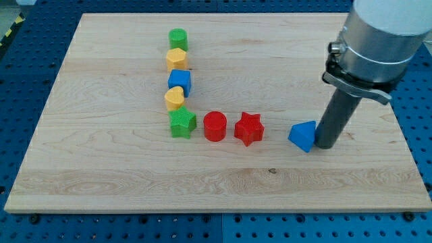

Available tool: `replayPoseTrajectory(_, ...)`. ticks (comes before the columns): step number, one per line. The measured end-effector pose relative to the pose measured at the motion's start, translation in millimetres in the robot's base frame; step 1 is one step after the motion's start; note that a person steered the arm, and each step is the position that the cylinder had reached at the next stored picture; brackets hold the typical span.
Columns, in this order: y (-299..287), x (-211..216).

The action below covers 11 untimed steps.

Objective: Move the blue triangle to the right side of the red star

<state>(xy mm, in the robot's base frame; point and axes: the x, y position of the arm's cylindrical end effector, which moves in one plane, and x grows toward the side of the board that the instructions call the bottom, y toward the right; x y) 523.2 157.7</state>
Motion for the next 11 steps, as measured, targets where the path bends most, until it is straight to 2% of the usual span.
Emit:
replayPoseTrajectory(3,-7,-7)
replayPoseTrajectory(5,72,-3)
replayPoseTrajectory(6,72,-3)
replayPoseTrajectory(8,9,2)
replayPoseTrajectory(11,-18,-10)
